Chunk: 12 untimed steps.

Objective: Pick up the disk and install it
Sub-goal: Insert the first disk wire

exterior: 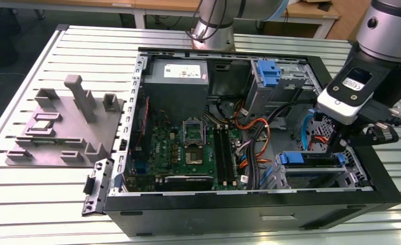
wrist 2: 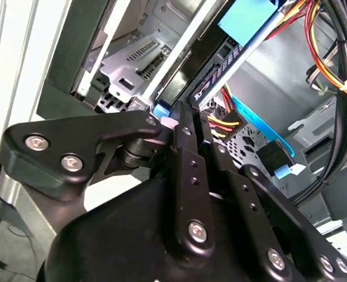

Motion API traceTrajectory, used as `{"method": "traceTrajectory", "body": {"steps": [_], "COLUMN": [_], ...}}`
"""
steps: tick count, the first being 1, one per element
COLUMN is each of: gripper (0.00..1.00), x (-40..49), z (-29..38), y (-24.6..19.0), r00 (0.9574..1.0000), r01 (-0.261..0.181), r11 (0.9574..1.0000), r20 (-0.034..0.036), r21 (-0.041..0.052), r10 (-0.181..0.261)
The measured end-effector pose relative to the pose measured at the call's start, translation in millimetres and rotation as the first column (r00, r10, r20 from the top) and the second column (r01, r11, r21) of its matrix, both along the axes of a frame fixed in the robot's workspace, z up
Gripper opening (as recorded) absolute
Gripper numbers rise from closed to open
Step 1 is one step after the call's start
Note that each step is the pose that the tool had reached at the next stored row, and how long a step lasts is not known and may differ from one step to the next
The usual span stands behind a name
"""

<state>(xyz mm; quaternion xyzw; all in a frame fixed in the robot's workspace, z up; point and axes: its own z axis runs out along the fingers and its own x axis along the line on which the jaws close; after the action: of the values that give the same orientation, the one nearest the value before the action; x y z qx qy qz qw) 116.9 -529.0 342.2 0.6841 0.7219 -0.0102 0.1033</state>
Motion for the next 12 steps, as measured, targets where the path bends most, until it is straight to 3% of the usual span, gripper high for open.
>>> {"method": "traceTrajectory", "body": {"steps": [6, 12], "gripper": [0.17, 0.17], "x": [-1.3, -1.2], "z": [-1.4, -1.5], "y": [-0.1, 0.0], "r00": [0.9979, 0.9976], "r01": [0.064, 0.070], "r11": [0.9979, 0.9976], "r20": [0.0000, 0.0000], "r21": [0.0002, 0.0006], "r10": [-0.064, -0.070]}}
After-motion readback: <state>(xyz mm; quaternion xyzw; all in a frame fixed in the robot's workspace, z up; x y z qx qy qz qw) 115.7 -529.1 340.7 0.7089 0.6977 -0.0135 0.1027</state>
